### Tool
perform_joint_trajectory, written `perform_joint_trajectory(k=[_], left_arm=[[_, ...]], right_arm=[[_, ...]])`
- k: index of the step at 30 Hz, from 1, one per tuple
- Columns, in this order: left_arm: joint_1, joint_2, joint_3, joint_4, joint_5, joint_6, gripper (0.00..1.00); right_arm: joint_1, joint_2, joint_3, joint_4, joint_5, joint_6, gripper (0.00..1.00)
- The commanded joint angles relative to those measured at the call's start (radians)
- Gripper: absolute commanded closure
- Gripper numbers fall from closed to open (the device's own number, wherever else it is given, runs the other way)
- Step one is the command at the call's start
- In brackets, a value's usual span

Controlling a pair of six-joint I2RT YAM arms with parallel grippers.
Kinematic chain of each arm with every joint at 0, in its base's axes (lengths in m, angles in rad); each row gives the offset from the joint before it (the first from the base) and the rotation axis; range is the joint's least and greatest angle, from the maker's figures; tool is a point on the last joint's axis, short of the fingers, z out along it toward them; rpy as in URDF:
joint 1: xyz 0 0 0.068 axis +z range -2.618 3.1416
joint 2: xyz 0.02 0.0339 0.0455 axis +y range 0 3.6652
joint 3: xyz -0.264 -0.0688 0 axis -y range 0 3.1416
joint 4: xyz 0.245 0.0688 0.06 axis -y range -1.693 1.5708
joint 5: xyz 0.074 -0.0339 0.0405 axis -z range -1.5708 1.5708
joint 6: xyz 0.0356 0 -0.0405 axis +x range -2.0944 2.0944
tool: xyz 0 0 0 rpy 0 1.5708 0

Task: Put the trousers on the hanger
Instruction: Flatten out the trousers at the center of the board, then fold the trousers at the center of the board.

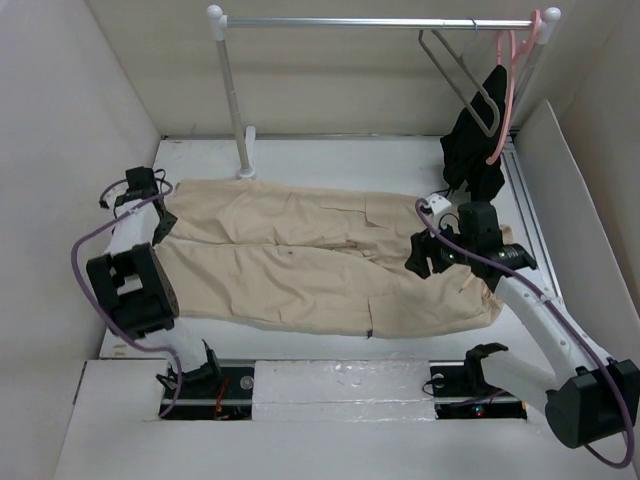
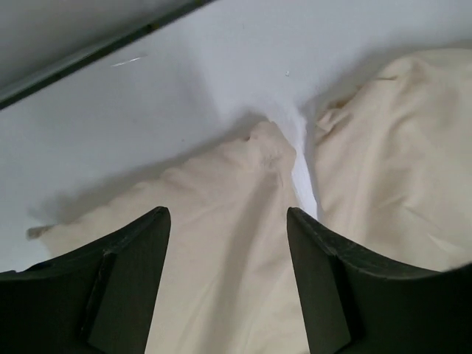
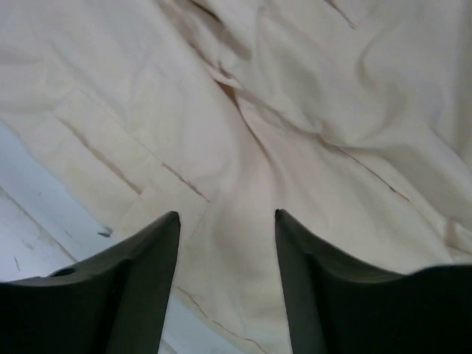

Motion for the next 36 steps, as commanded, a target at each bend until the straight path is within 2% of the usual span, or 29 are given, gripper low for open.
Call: perform_joint_trajectory(k=[1,2,3,4,5,6,7,8,10,12,16,21,24,25,27,28,31,33,34,36], left_arm=[[0.001,-0.204,-0.079,-0.07,-0.072,-0.066,0.4],[0.001,-0.274,-0.11,-0.079,-0.098,-0.092,0.44],[0.001,-0.302,-0.139,-0.088,-0.101,-0.12,0.46],[0.031,-0.37,-0.239,-0.109,-0.065,-0.184,0.49],[0.032,-0.37,-0.24,-0.11,-0.031,-0.184,0.49],[0.089,-0.385,-0.278,-0.111,0.006,-0.199,0.49],[0.127,-0.407,-0.359,-0.099,0.043,-0.212,0.5],[0.166,-0.41,-0.395,-0.09,0.098,-0.22,0.5],[0.281,-0.41,-0.461,-0.082,0.129,-0.212,0.5],[0.305,-0.413,-0.454,-0.085,0.128,-0.201,0.5],[0.334,-0.416,-0.46,-0.053,0.14,-0.203,0.48],[0.346,-0.318,-0.496,0.019,0.151,-0.19,0.5],[0.346,-0.252,-0.504,0.05,0.161,-0.19,0.57],[0.346,-0.237,-0.513,0.068,0.164,-0.186,0.69],[0.346,-0.228,-0.521,0.093,0.177,-0.178,0.84],[0.346,-0.228,-0.517,0.109,0.184,-0.169,1.0],[0.346,-0.275,-0.489,0.134,0.241,-0.123,1.0],[0.336,-0.327,-0.469,0.134,0.285,-0.108,1.0],[0.296,-0.394,-0.457,0.134,0.289,-0.106,1.0],[0.256,-0.485,-0.426,0.13,0.293,-0.111,1.0]], right_arm=[[0.053,-0.043,0.018,-0.009,-0.014,-0.018,0.43],[0.078,-0.045,0.013,-0.007,-0.017,-0.02,0.57],[0.088,-0.048,0.007,-0.01,-0.014,-0.023,0.81],[0.107,-0.051,0.005,-0.015,-0.004,-0.027,0.89],[0.107,-0.051,0.005,-0.015,-0.004,-0.028,0.89],[0.116,-0.051,0.007,-0.016,0.001,-0.034,0.89],[0.116,-0.048,0.011,-0.019,0.003,-0.037,0.87],[0.116,-0.046,0.016,-0.027,0.0,-0.046,0.77],[0.116,-0.045,0.024,-0.039,0.0,-0.057,0.63],[0.116,-0.046,0.021,-0.053,-0.004,-0.073,0.53],[0.116,-0.058,-0.002,-0.056,-0.02,-0.081,0.46],[0.081,-0.089,-0.015,-0.079,0.001,-0.077,0.42],[0.041,-0.114,-0.038,-0.094,0.059,-0.051,0.36],[0.029,-0.13,-0.044,-0.104,0.091,-0.038,0.36],[-0.025,-0.147,-0.056,-0.139,0.119,-0.003,0.3],[-0.046,-0.163,-0.073,-0.151,0.143,0.012,0.26],[-0.152,-0.189,-0.123,-0.215,0.196,0.074,0.22],[-0.233,-0.218,-0.142,-0.265,0.202,0.117,0.25],[-0.253,-0.213,-0.145,-0.292,0.225,0.129,0.25],[-0.296,-0.163,-0.142,-0.32,0.254,0.161,0.28]])
